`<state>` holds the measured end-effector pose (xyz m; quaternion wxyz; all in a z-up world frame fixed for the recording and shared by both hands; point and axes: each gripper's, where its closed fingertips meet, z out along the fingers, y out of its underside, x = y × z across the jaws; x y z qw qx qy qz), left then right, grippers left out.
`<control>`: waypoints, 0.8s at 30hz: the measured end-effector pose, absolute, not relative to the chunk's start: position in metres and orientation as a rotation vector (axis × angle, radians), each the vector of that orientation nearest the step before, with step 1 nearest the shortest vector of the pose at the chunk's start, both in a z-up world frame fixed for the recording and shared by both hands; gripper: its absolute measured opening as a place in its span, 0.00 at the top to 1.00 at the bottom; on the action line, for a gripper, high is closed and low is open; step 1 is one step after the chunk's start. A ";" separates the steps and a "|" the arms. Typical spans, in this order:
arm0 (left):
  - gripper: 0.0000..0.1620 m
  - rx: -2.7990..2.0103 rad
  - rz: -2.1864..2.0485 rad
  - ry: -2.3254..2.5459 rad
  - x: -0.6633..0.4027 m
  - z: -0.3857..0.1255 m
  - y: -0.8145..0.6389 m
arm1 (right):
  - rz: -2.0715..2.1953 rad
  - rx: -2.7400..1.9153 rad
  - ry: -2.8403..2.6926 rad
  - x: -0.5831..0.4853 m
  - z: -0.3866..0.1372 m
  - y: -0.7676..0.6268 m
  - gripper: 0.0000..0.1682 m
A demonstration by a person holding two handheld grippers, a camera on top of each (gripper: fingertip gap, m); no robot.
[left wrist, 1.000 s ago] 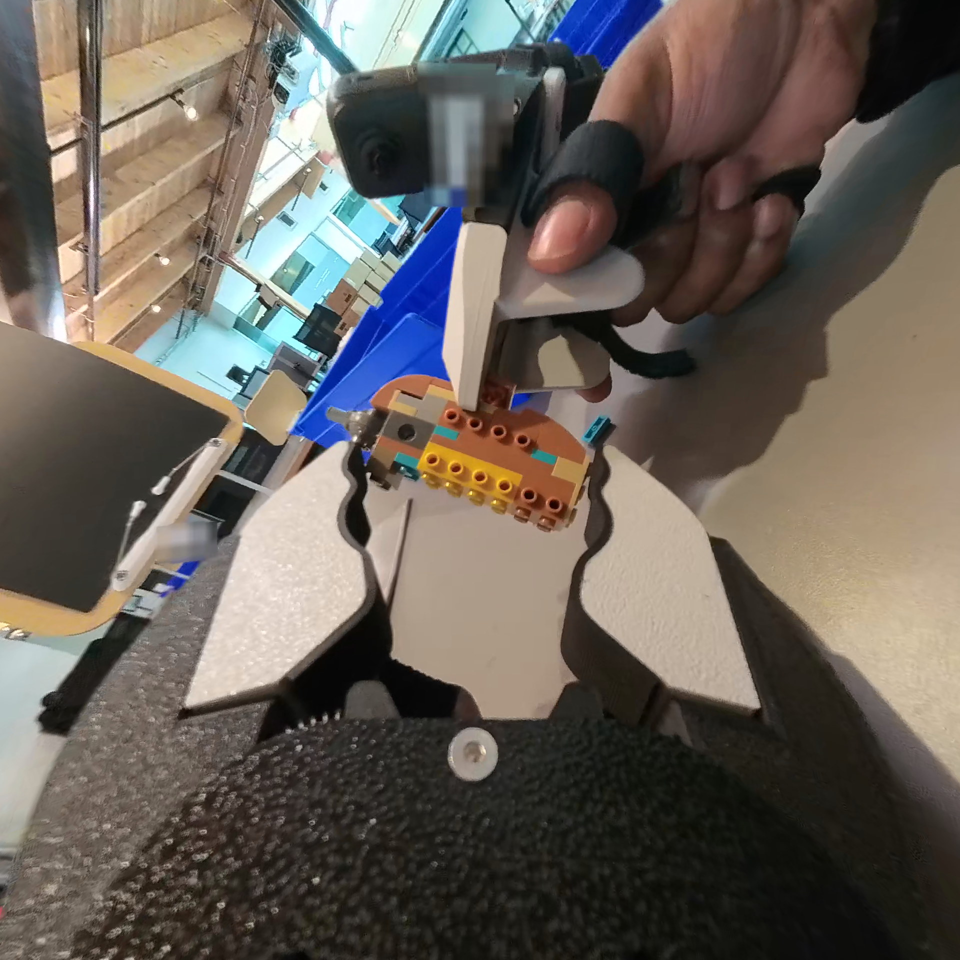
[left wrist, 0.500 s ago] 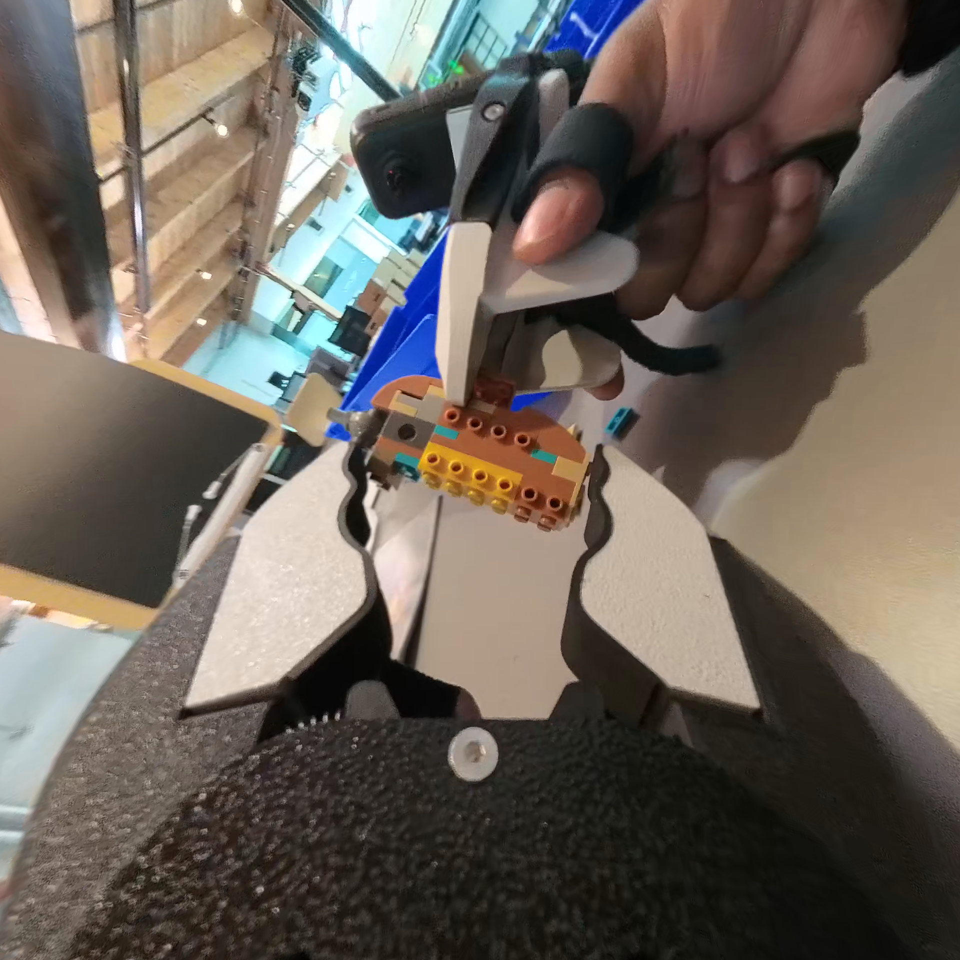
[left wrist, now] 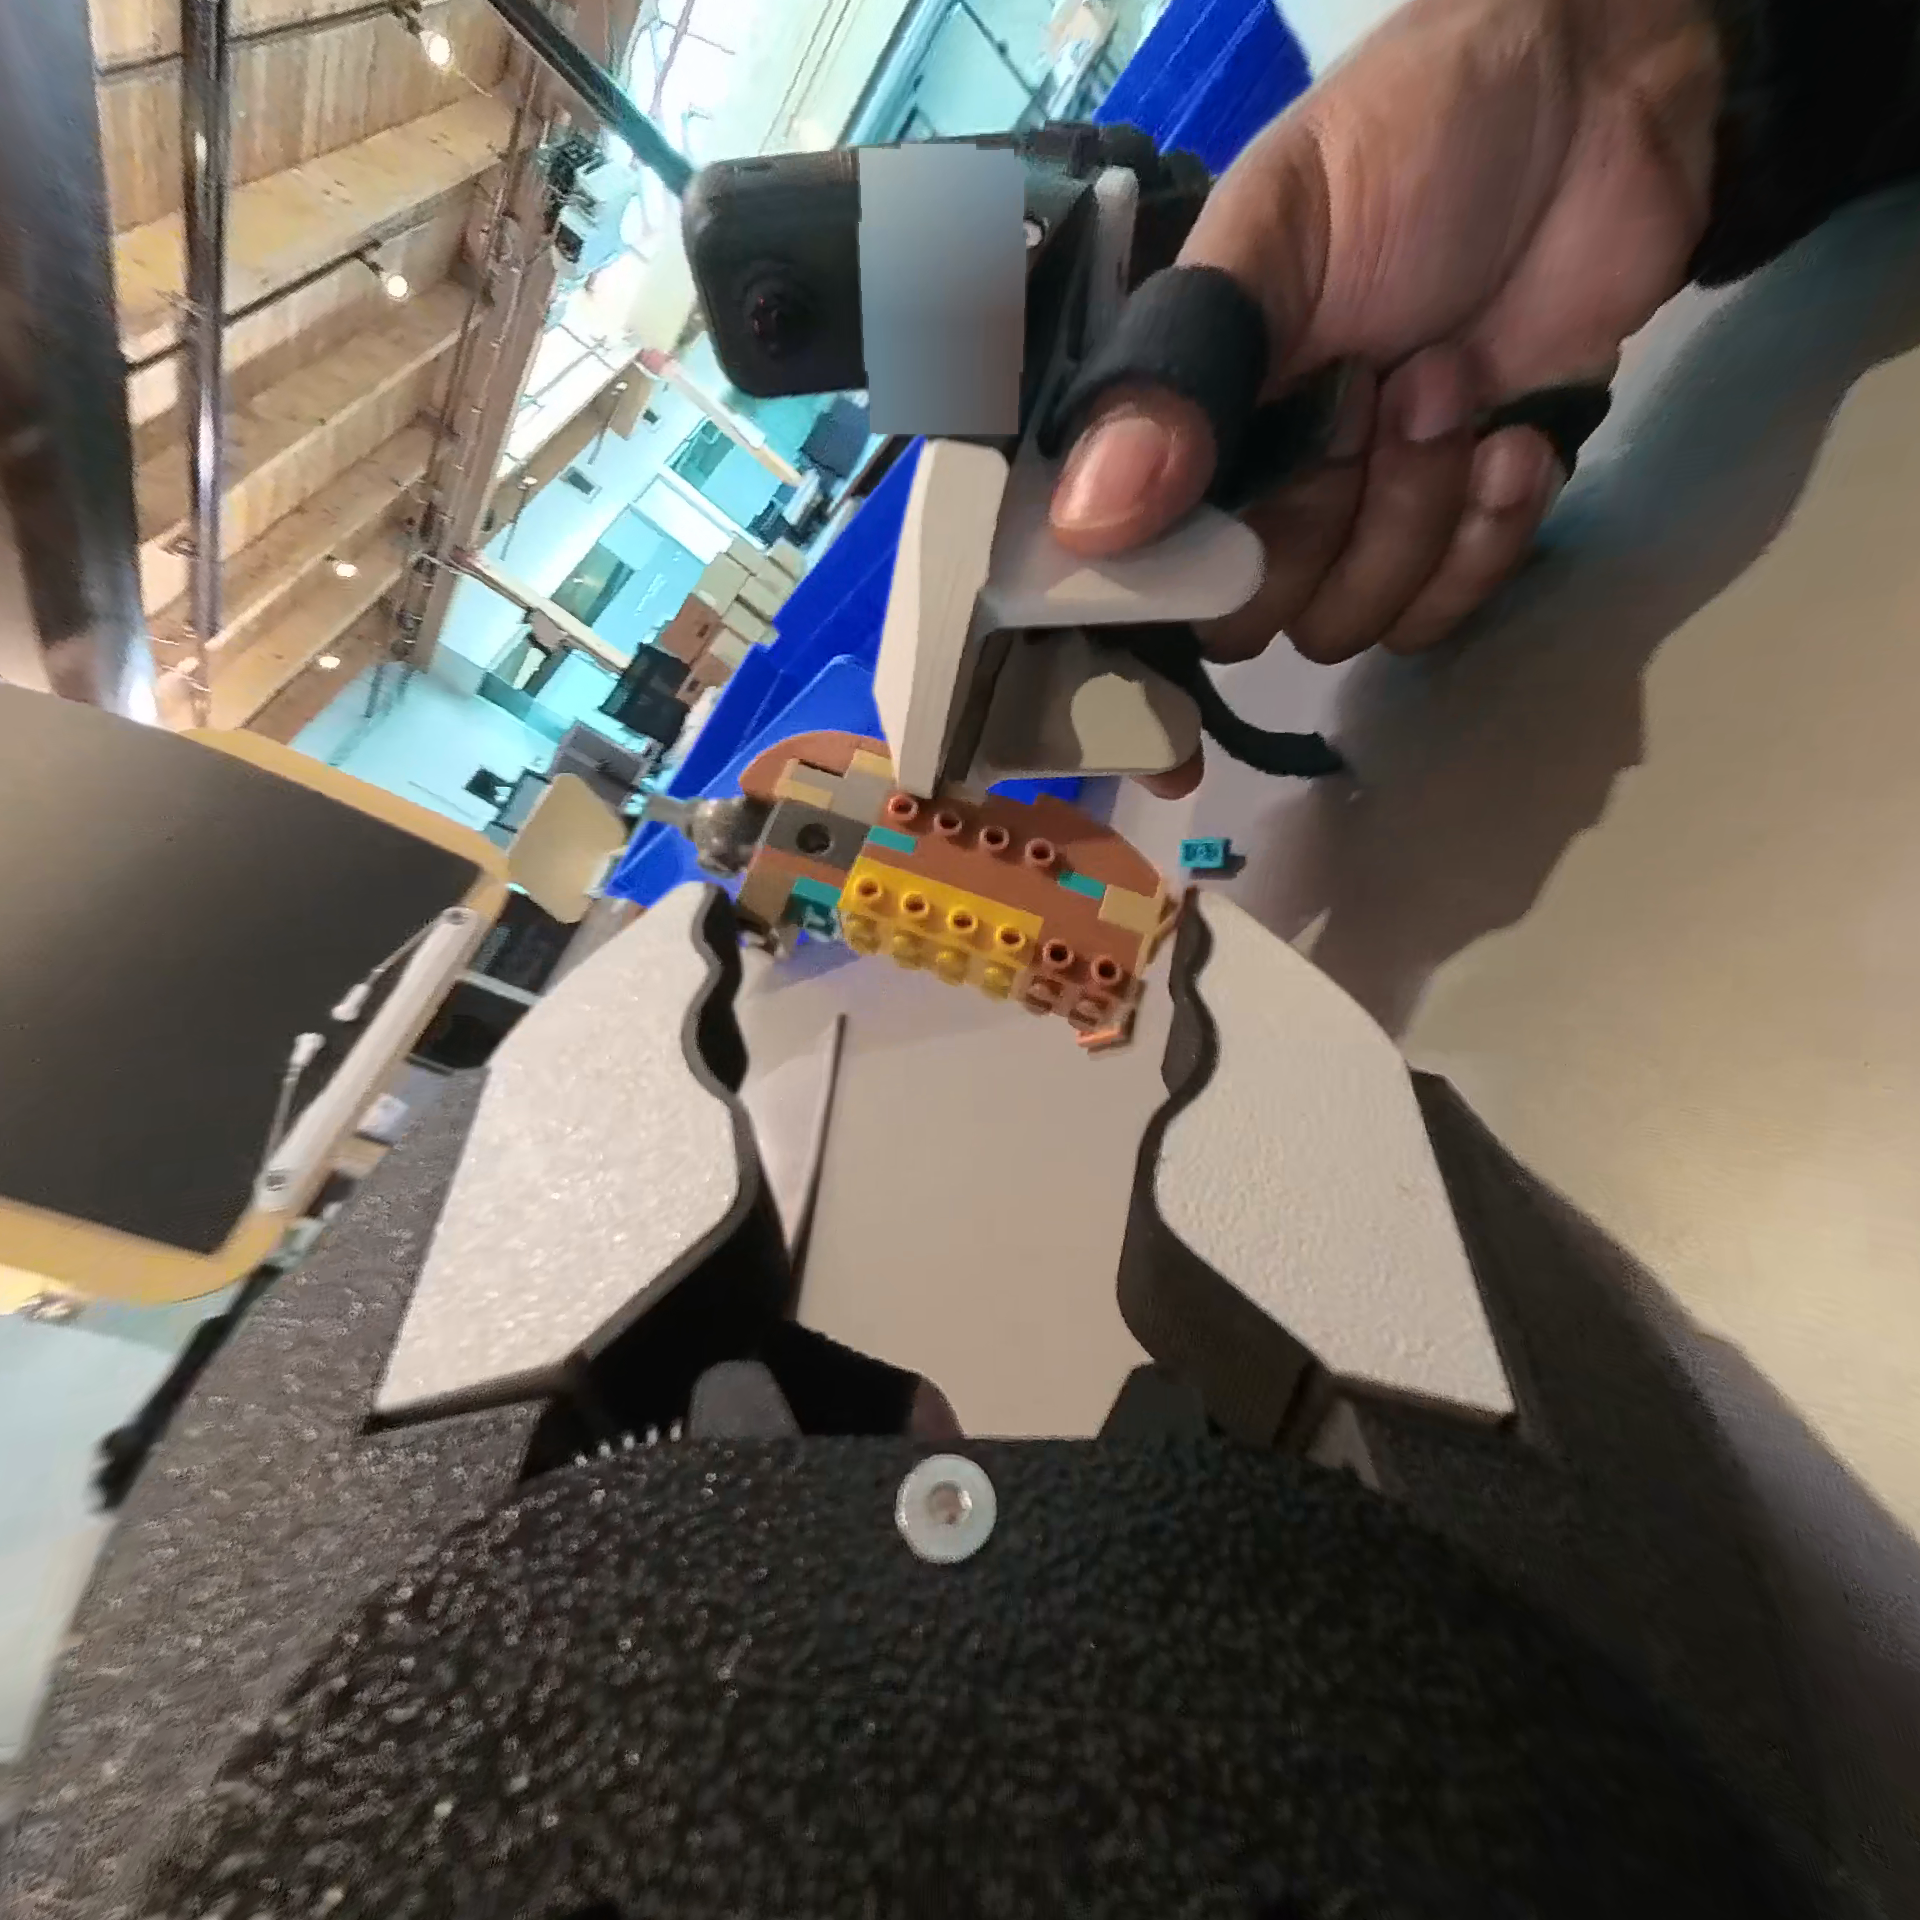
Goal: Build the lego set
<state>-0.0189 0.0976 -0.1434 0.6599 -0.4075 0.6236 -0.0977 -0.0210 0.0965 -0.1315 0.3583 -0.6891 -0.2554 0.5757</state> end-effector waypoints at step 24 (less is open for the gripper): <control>0.87 -1.410 -1.395 1.316 -0.016 -0.134 0.072 | 1.376 -1.616 -0.891 -0.030 -0.115 0.080 0.90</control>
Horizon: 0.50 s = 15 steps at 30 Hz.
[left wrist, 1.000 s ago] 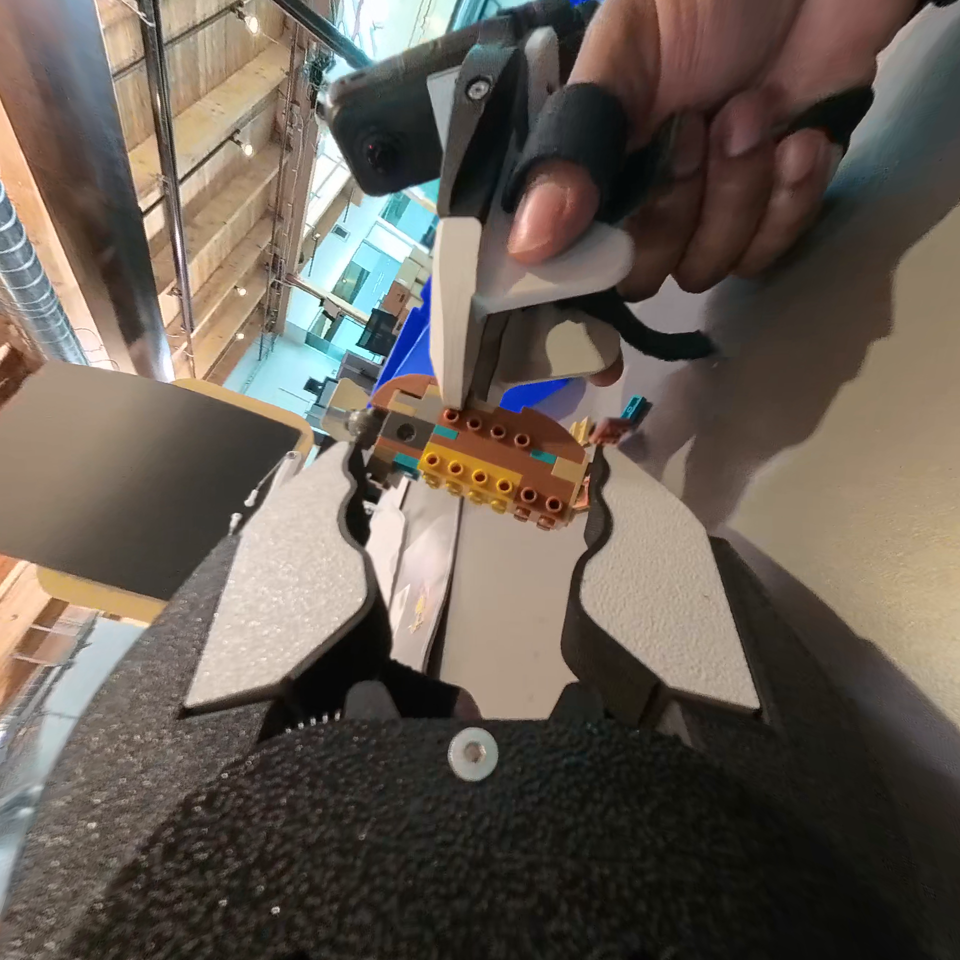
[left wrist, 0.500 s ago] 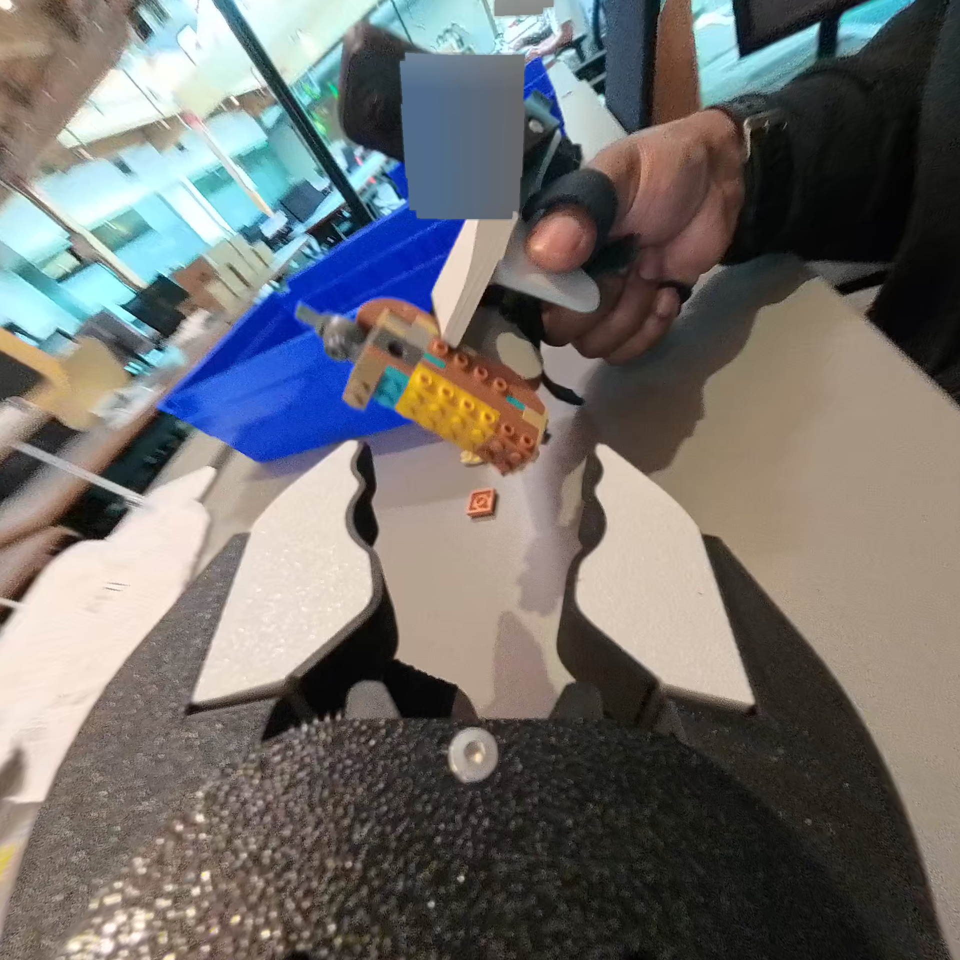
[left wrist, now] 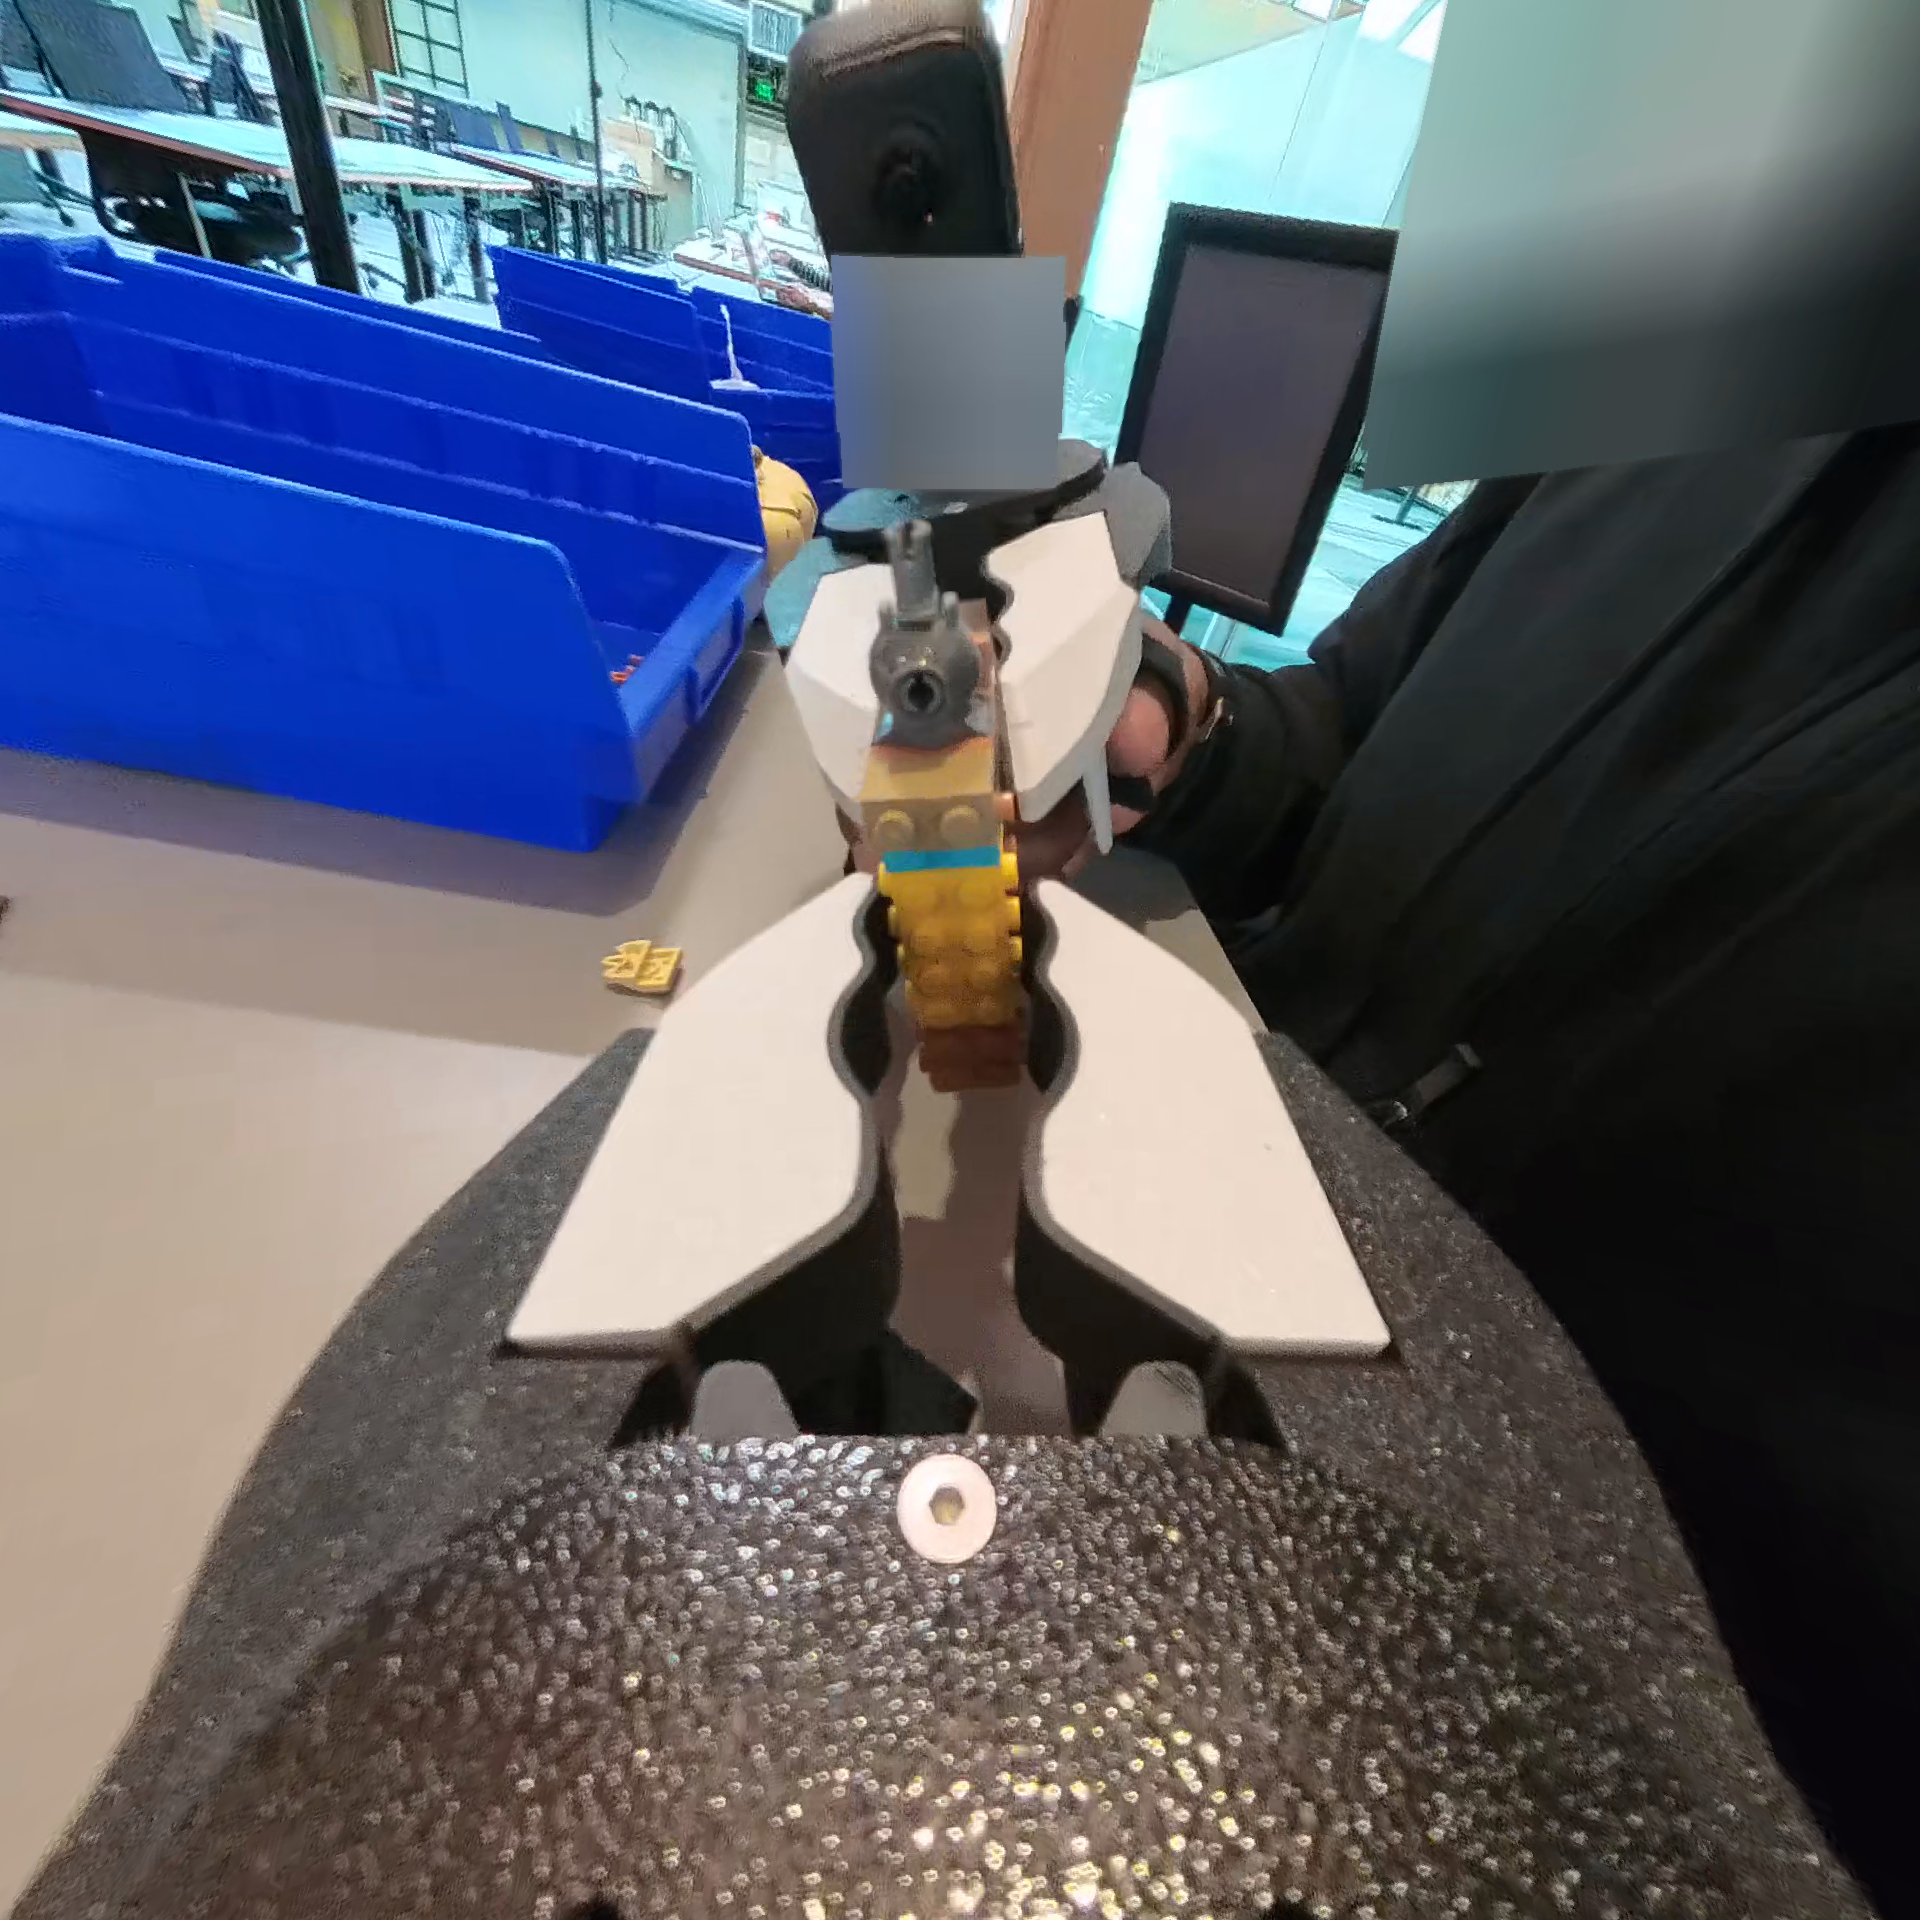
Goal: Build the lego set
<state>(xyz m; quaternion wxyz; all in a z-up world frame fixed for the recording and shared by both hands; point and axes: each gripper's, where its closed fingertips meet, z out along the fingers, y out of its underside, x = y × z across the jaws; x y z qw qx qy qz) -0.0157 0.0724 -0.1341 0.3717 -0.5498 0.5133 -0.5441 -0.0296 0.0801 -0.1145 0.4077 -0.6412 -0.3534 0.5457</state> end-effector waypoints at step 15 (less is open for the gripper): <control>0.87 -1.412 -1.351 1.047 -0.044 -0.119 0.109 | 0.766 -1.916 -1.173 0.036 -0.175 0.097 0.85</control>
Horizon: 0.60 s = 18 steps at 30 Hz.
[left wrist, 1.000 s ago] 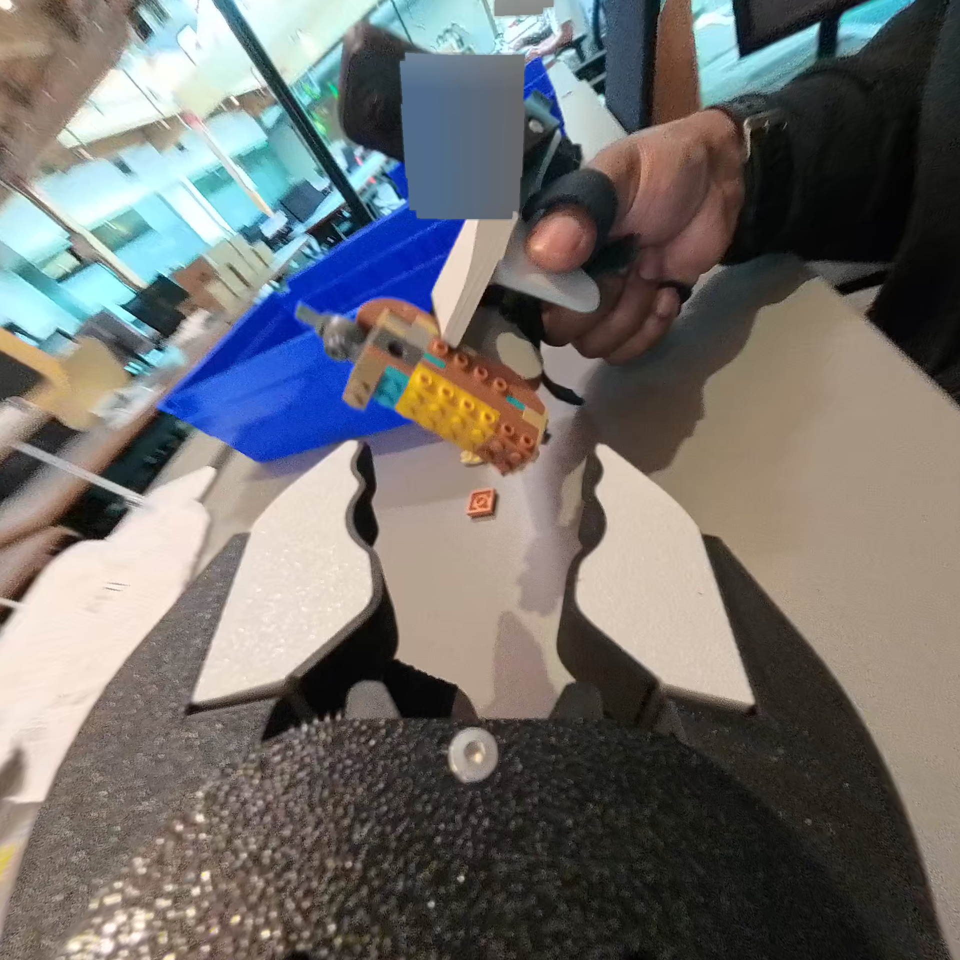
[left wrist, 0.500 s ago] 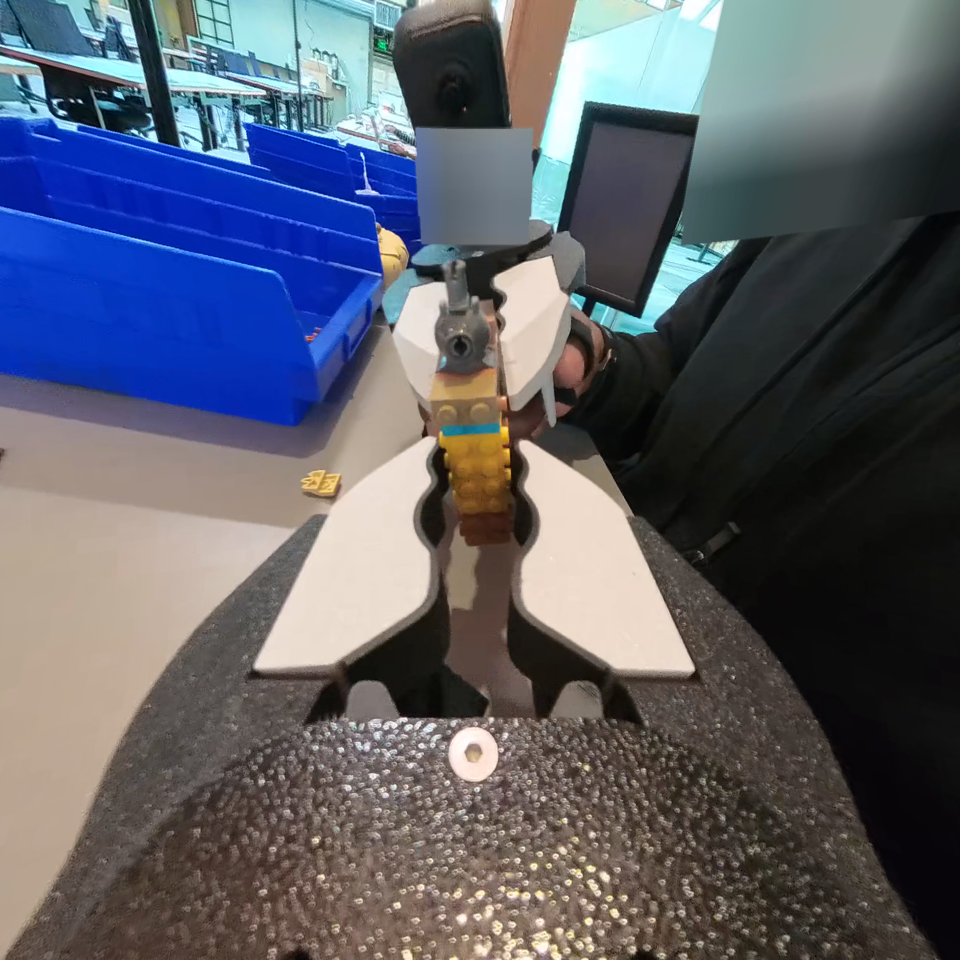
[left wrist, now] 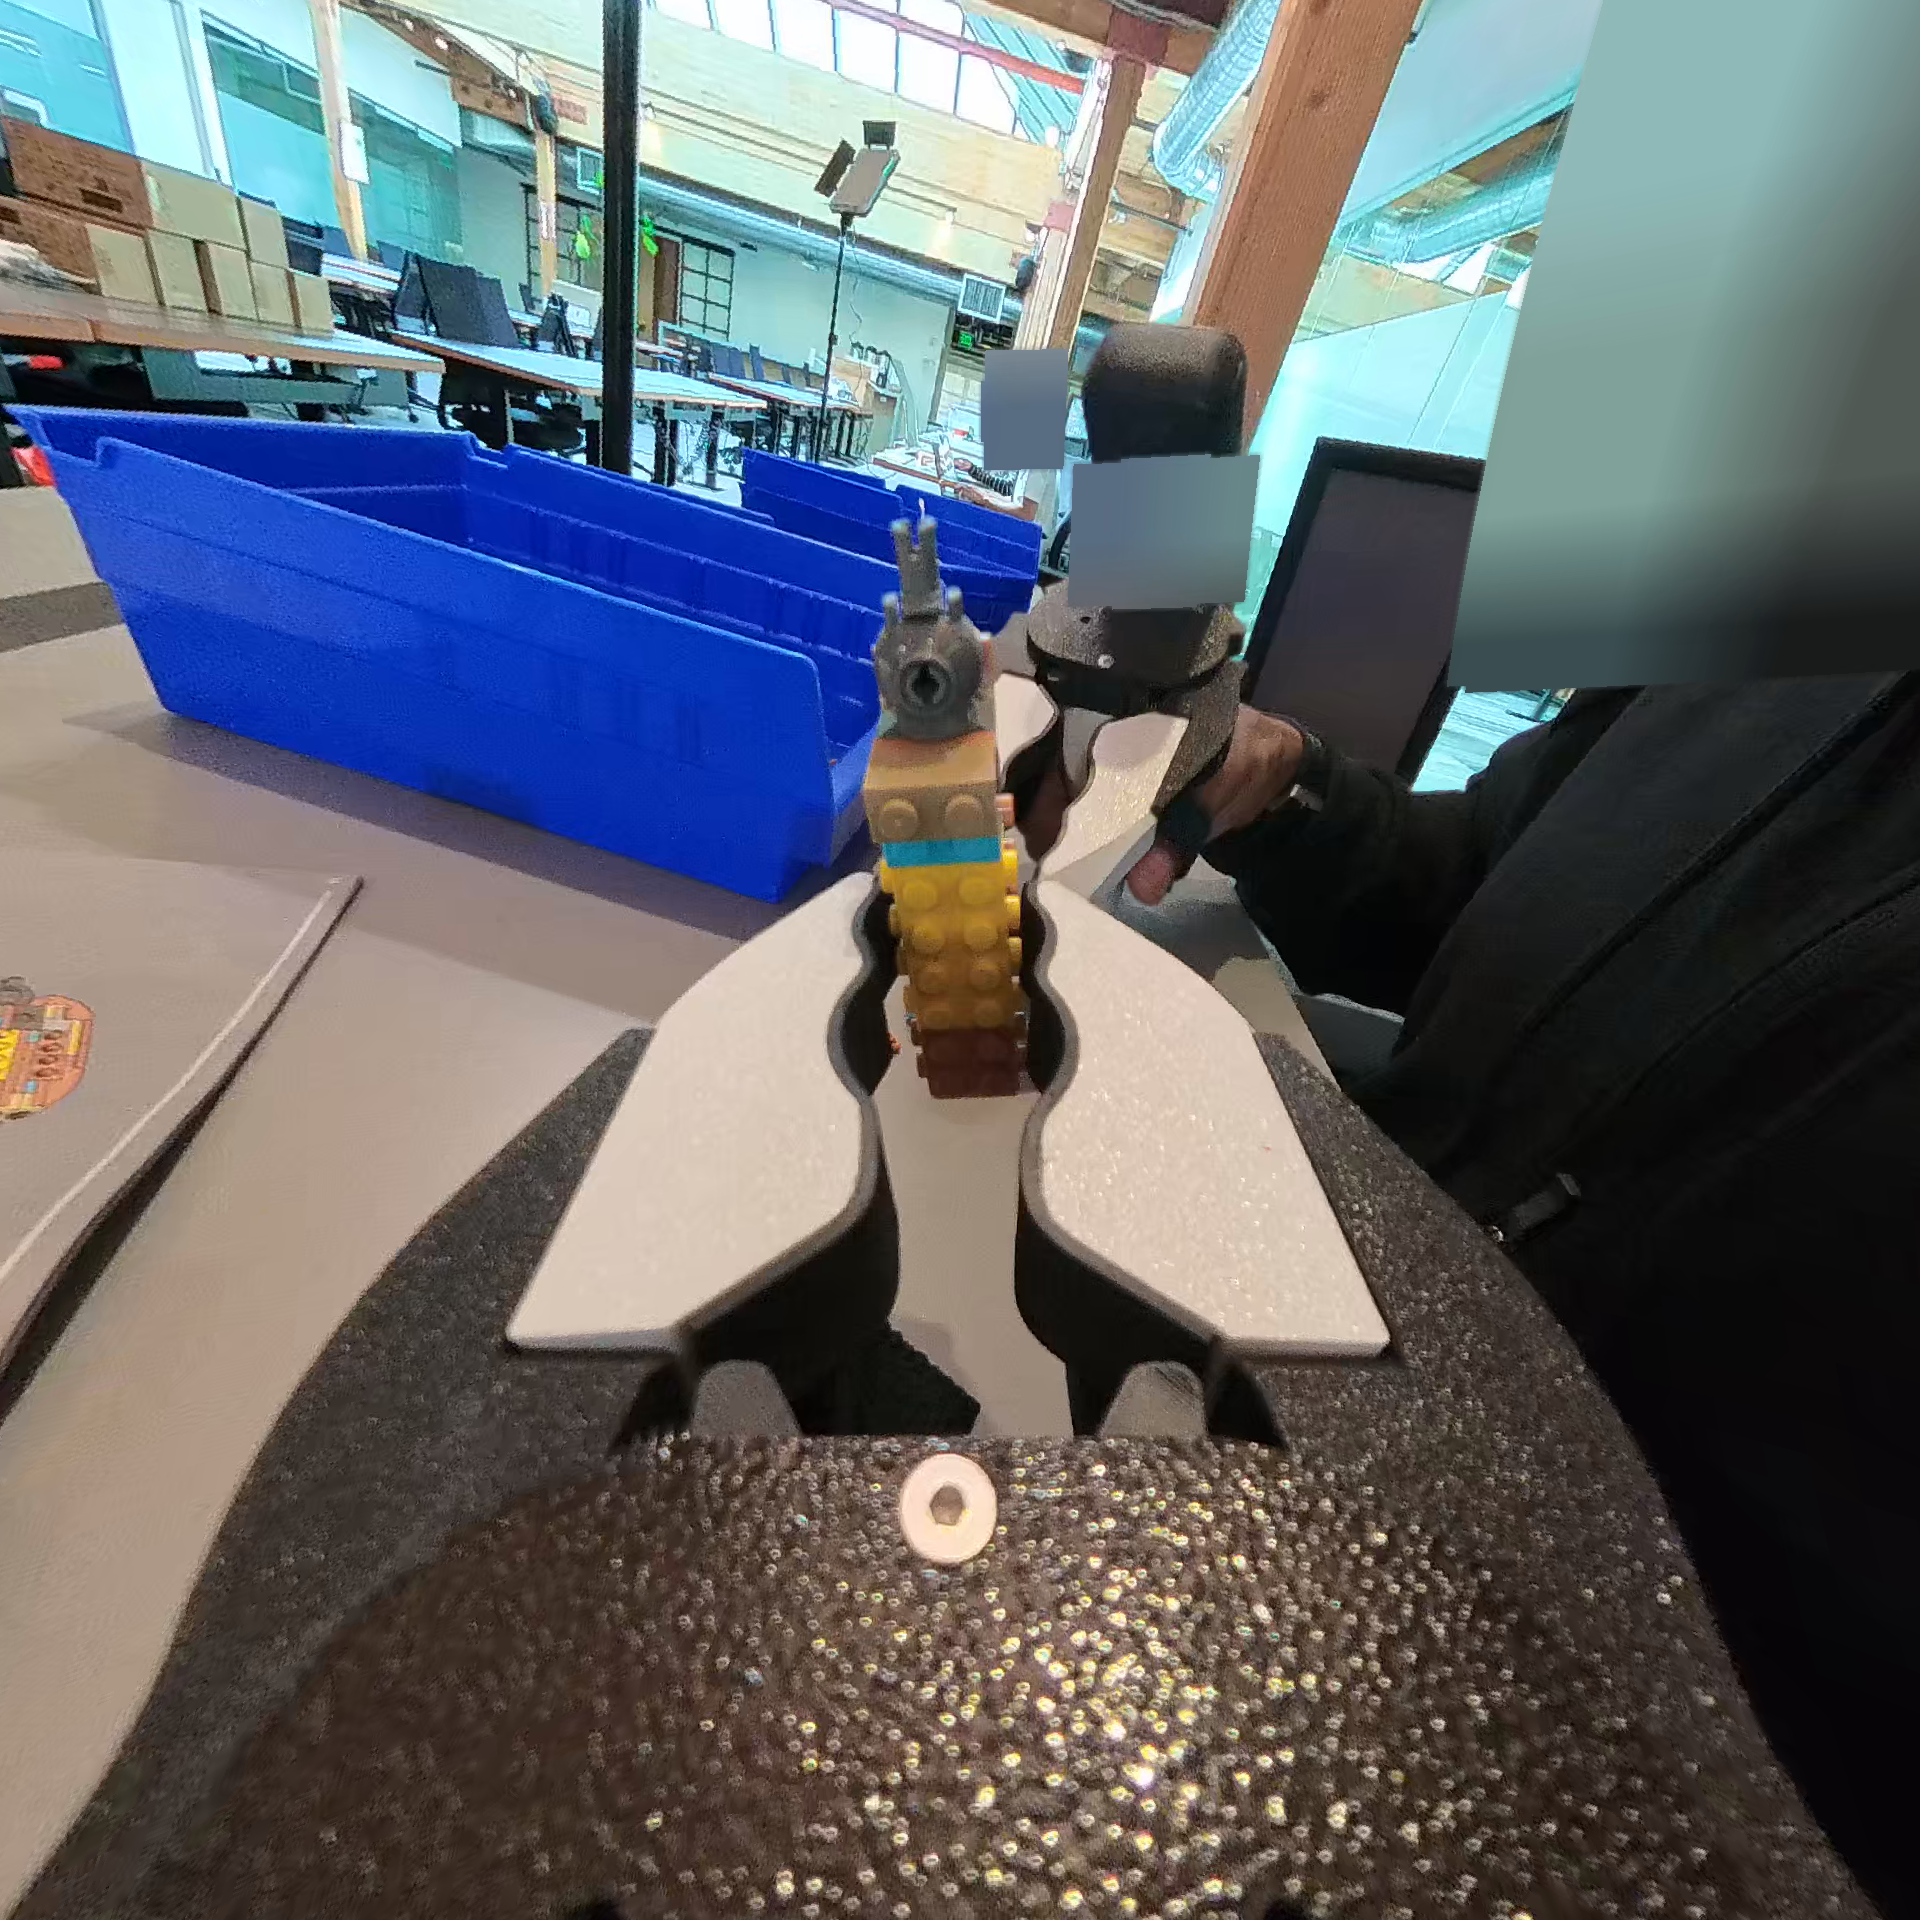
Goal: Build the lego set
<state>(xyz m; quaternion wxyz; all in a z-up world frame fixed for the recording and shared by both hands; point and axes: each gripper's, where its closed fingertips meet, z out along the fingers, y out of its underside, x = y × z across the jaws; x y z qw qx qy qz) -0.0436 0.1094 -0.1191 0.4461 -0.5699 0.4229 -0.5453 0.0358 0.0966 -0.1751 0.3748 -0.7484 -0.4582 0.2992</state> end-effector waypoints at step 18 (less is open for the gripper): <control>0.87 -1.491 -1.192 1.102 -0.042 -0.133 0.116 | 0.586 -1.974 -1.211 0.025 -0.198 0.113 0.82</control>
